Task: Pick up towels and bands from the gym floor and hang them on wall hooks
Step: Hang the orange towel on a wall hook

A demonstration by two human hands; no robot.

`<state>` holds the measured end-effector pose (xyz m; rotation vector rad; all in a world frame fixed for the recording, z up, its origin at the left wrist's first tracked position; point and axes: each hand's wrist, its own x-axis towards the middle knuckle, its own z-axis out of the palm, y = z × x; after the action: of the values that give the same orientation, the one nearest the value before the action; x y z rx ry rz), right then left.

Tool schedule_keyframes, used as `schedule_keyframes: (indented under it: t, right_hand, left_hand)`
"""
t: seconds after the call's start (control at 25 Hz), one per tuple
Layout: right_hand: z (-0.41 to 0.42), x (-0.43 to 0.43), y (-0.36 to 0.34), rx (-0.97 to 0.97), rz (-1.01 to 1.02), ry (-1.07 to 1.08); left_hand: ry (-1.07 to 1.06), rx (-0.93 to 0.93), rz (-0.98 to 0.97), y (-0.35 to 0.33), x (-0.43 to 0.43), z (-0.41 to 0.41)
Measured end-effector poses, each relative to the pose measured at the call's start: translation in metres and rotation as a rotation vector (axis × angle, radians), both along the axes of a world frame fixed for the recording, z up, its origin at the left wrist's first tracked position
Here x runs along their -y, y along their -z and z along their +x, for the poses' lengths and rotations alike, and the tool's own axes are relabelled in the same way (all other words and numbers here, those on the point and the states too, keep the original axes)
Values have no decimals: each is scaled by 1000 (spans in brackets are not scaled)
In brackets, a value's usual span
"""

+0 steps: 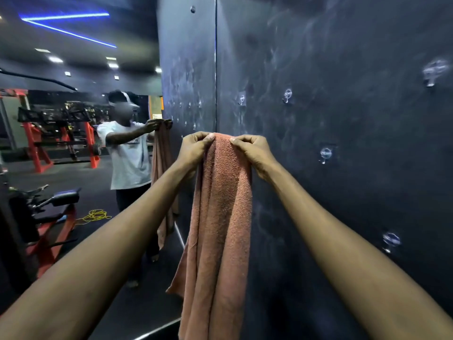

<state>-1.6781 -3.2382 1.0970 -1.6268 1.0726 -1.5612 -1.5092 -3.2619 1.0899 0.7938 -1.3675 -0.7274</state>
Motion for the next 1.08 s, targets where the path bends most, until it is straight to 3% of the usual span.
schedule_keyframes:
  t: [0.24, 0.4, 0.6, 0.76, 1.08]
  right_hand:
    - [22, 137, -26, -115, -111, 346]
    - [22, 195, -64, -317, -155, 640]
    - [10, 229, -113, -527, -213, 825]
    - [12, 251, -127, -570, -357, 936]
    - [22, 271, -96, -786, -343, 1173]
  left_hand:
    - [160, 8, -43, -18, 167, 18]
    - [250, -42, -54, -48, 250, 4]
    - [342, -60, -116, -98, 307, -17]
    - [409, -64, -142, -122, 343, -31]
    - [477, -16, -163, -87, 396, -52]
